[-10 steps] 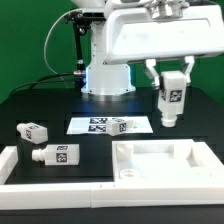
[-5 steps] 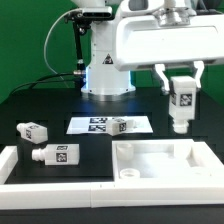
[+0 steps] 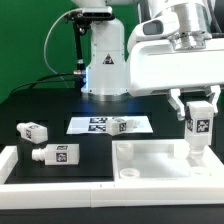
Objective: Assemble one leg
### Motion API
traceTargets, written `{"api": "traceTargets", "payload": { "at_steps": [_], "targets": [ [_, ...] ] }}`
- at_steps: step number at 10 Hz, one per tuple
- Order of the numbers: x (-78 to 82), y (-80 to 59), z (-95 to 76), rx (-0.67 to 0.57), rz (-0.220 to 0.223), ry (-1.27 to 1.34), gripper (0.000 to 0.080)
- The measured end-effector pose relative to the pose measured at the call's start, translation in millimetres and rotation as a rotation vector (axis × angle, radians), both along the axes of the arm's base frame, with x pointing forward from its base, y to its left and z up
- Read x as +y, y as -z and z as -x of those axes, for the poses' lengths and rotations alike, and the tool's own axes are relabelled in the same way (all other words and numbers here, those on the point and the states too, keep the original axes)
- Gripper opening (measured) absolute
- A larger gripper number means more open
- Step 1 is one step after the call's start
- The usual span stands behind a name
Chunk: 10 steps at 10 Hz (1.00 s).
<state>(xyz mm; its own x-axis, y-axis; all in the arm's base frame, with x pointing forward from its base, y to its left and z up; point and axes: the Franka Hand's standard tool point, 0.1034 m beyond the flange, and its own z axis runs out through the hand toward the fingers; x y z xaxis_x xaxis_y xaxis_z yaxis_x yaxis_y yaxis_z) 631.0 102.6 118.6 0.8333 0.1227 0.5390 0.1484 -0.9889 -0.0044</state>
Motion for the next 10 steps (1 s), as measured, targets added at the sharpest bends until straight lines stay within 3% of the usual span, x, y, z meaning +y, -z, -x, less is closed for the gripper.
{"api": "traceTargets", "payload": {
  "at_steps": [2,5,10],
  "targets": [
    [-0.5,1.7,0.6,0.002,0.001,0.0,0.0285],
    [1.9,16.6,-4.6,0.002,0.003,-0.001,0.0285],
    [8.0,29.1,2.4,0.023,0.004,-0.011,0.0285]
  ]
}}
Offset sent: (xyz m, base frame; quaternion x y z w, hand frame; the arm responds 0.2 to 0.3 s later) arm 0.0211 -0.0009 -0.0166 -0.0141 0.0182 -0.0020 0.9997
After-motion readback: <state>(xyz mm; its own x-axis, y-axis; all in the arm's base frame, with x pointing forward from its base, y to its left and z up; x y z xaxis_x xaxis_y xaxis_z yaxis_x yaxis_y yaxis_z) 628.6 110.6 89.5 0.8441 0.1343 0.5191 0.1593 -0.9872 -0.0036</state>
